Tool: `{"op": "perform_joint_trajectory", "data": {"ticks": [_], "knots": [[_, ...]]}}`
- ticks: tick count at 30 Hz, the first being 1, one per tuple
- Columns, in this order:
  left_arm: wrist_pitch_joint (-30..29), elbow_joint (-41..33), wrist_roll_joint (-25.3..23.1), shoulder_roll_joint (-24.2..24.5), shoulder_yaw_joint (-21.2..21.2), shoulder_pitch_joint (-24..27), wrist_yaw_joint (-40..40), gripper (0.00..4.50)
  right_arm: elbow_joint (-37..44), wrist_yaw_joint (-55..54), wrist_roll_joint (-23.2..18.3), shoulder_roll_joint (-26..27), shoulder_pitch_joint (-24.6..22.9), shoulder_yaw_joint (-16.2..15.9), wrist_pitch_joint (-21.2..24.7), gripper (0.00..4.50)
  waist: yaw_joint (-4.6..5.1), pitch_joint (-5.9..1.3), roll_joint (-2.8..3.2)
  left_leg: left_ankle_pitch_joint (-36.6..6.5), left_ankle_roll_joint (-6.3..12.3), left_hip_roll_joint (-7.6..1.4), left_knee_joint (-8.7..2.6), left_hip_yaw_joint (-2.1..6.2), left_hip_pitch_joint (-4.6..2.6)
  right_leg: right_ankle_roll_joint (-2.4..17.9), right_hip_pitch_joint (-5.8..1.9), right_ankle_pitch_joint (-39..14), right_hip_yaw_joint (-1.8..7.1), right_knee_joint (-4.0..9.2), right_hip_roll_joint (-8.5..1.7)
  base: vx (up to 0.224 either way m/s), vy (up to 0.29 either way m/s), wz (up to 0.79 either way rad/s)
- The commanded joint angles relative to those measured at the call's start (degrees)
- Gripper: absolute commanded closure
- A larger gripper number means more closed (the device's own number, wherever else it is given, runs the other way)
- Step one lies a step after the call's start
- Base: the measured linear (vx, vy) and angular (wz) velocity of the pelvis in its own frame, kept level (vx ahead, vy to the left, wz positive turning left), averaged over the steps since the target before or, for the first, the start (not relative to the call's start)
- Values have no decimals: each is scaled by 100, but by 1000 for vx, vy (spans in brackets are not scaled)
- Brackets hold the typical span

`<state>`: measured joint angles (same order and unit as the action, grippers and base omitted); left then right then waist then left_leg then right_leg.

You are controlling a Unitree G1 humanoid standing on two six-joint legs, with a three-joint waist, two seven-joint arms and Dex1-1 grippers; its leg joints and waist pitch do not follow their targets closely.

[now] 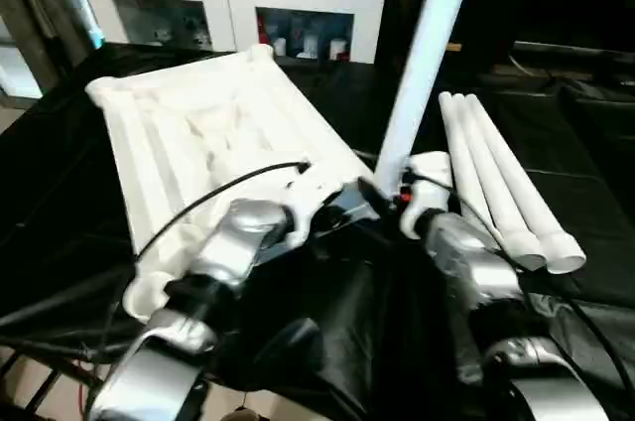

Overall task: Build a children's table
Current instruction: Rotate table base

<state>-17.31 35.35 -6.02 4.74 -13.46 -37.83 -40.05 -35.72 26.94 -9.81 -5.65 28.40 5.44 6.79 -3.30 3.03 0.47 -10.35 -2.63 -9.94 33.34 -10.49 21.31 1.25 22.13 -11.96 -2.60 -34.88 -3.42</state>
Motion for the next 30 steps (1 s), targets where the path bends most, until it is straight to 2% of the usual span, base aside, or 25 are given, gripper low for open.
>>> {"op": "perform_joint_trajectory", "data": {"ticks": [1,2,3,5,6,7,8,9,11,13,14,15,16,17,19,21,22,23,24,26,30], "knots": [[416,-75,182,-167,159,-202,266,406,505,267,-180,-129,-217,59,270,70,-12,-379,-48,-567,502,-315,-337,120,-42,1237,-298,-34,280,385,-494,0,0,0],[462,-88,203,-188,166,-203,268,395,726,362,-226,-201,-321,65,351,70,-28,-390,-58,-522,565,-325,-324,115,-54,1266,-287,98,279,374,-505,0,0,0],[468,-100,217,-198,172,-200,261,395,836,403,-235,-244,-376,55,387,70,-38,-416,-58,-345,675,-315,-299,122,-21,1325,-324,399,271,337,-507,0,0,0],[540,-116,184,-205,180,-196,303,388,1111,501,-246,-361,-533,-6,464,70,-44,-460,-62,-1,841,-313,-246,127,10,1431,-320,1027,258,251,-491,0,0,0],[657,-126,159,-198,236,-207,432,376,1495,647,-333,-503,-749,-86,643,70,-36,-449,-73,89,959,-310,-232,121,30,1475,-304,1244,243,235,-479,0,0,0],[676,-184,168,-163,294,-204,497,376,1743,770,-401,-588,-892,-142,788,70,-42,-416,-82,-74,1011,-308,-238,111,29,1461,-304,1072,237,274,-482,0,0,0],[676,-192,170,-158,301,-203,503,376,1771,785,-409,-597,-909,-149,805,70,-52,-415,-85,-155,1015,-314,-241,115,28,1441,-312,939,236,286,-499,0,0,0],[647,-358,178,-30,426,-175,638,376,2183,1014,-507,-716,-1155,-289,1077,70,-32,-396,-93,-357,946,-324,-260,117,17,1394,-300,446,227,333,-488,0,0,0],[580,-545,146,156,477,-118,666,376,2433,1119,-493,-767,-1315,-465,1283,70,-23,-387,-76,-450,884,-340,-275,129,18,1352,-293,195,230,343,-490,0,0,0],[566,-604,128,222,483,-99,666,376,2492,1145,-477,-780,-1355,-526,1341,70,23,-362,-70,-689,708,-336,-294,120,0,1316,-257,-344,231,401,-482,0,0,0],[373,-885,-69,582,535,4,775,376,2561,1052,-271,-741,-1421,-751,1486,70,21,-351,-72,-806,603,-348,-307,121,-19,1287,-233,-560,234,419,-472,0,0,0],[347,-920,-93,627,542,18,786,376,2558,1030,-248,-733,-1419,-769,1509,70,26,-349,-57,-821,548,-359,-321,134,-15,1277,-233,-613,237,402,-476,0,0,0],[271,-1025,-167,759,565,57,820,376,2550,964,-179,-709,-1415,-821,1580,70,39,-351,-38,-832,472,-362,-329,138,-23,1243,-217,-651,240,399,-469,0,0,0],[70,-1282,-320,1036,644,160,895,376,2526,820,-88,-665,-1387,-901,1736,70,53,-347,-55,-824,458,-348,-326,132,-13,1226,-218,-646,241,404,-461,0,0,0],[-134,-1524,-439,1289,714,268,900,376,2514,714,-55,-638,-1353,-948,1859,70,59,-361,-38,-679,375,-348,-322,128,-40,1242,-203,-449,247,371,-452,0,0,0],[-563,-1934,-701,1758,792,484,905,376,2491,570,-14,-571,-1281,-1007,1991,70,48,-372,-22,-531,348,-362,-330,145,-26,1271,-219,-206,246,310,-464,0,0,0],[-719,-2062,-811,1922,806,558,903,376,2465,525,3,-540,-1248,-1021,2026,70,55,-368,-5,-487,367,-334,-311,121,-43,1269,-192,-97,248,320,-438,0,0,0],[-978,-2215,-971,2134,830,667,903,376,2363,461,44,-478,-1174,-1047,2014,70,57,-375,-6,-454,364,-341,-307,128,-42,1284,-207,-21,251,306,-451,0,0,0],[-1138,-2302,-1069,2259,844,732,900,376,2291,424,72,-439,-1125,-1062,1997,70,54,-366,0,-434,370,-334,-314,127,-26,1302,-203,-4,249,302,-456,0,0,0],[-1339,-2429,-1210,2443,860,832,928,376,2156,334,127,-383,-1031,-1093,2007,70,31,-359,30,-527,307,-336,-316,123,-58,1292,-181,-133,249,317,-452,0,0,0],[-1879,-2723,-1584,2930,947,1084,1135,376,1745,58,250,-205,-704,-1144,2017,70,2,-353,45,-666,131,-334,-340,133,-56,1276,-180,-213,259,306,-449,0,0,0]]}}
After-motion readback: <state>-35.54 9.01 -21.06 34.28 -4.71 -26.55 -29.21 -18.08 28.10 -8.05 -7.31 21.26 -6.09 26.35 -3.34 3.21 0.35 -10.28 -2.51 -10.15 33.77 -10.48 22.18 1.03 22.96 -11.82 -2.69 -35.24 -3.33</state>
